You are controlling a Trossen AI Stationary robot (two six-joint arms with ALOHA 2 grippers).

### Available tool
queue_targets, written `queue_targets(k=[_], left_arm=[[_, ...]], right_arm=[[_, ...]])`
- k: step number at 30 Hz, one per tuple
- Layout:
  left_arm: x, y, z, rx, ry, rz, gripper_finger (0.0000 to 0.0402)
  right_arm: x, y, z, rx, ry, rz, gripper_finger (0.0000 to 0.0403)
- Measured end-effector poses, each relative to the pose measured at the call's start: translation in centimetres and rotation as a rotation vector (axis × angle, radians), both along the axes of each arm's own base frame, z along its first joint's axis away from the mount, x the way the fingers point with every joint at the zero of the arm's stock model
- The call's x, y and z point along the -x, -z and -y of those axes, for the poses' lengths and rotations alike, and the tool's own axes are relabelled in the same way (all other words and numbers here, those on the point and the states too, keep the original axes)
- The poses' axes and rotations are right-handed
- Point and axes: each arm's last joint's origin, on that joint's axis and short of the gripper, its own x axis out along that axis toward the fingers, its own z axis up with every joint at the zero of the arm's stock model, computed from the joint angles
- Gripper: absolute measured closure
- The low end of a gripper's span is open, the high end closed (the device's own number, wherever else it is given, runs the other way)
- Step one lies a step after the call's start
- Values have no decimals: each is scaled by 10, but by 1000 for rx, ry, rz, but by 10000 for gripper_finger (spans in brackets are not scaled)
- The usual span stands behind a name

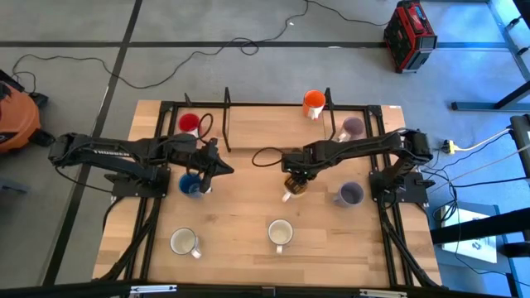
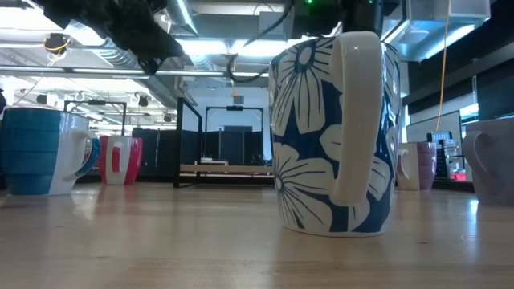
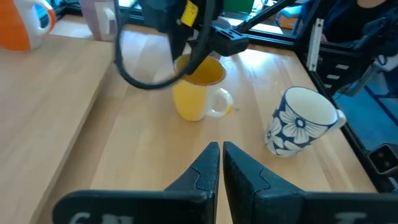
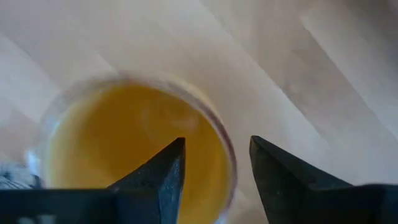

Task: Place coffee mugs
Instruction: Put the yellow mug on the shelf

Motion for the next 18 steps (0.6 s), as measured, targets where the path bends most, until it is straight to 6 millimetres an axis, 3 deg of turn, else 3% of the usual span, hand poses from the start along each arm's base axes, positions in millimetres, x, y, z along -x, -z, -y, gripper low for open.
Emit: queue_targets(k=[4, 10, 18], left_arm=[[0, 0, 0, -33, 3, 2, 386], [0, 0, 0, -43, 7, 5, 386], [7, -9, 0, -47, 7, 57, 386]], right_arm=[[1, 3, 0, -6, -8, -1, 280], [1, 4, 0, 4, -80, -7, 383], [-1, -5, 0, 23, -228, -5, 397]])
